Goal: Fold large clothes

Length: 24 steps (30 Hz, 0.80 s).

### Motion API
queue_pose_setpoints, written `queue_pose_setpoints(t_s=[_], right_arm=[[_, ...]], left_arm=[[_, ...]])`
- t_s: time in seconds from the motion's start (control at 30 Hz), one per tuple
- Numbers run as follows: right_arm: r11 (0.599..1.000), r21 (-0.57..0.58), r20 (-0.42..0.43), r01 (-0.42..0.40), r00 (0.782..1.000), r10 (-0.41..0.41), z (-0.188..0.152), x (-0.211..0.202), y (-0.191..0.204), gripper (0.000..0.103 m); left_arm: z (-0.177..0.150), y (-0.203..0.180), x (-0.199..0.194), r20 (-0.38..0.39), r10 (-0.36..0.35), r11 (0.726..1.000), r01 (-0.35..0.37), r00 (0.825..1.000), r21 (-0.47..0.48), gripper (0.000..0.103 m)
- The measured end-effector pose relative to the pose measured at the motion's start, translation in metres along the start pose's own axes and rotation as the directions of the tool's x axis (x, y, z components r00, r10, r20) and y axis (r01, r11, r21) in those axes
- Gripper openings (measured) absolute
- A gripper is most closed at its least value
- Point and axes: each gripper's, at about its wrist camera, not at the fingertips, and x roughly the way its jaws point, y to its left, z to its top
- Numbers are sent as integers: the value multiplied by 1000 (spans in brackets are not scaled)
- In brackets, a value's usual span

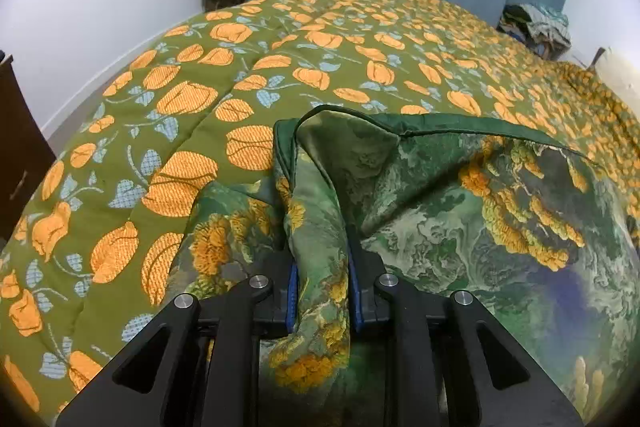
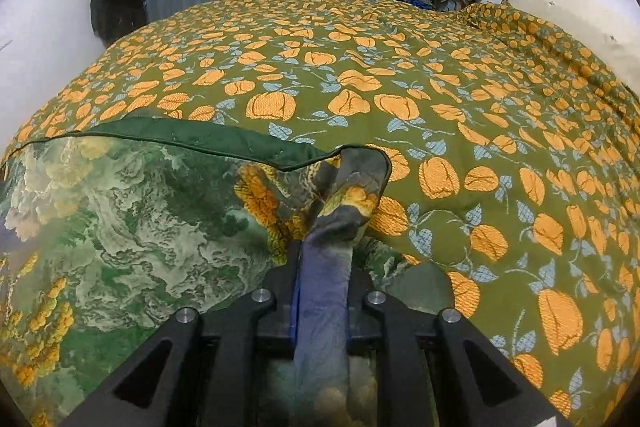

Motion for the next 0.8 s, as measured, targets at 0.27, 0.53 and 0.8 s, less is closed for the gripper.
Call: queue_pose_setpoints(t_s=[0.27,0.53,0.8], right_arm=[[1000,8,8,-9,1000,9,-1,1,-2,16],[1000,8,8,-9,1000,9,-1,1,-2,16],[995,54,-60,-82,995,85,21,-15,-21,21]], left_arm=[[-1,2,1,9,-11,1000,11,1000,-8,21],[-1,3,-3,2,-24,1000,24,1000,-13,21],[16,20,-41,-44,-34,998,31,998,-62,90]])
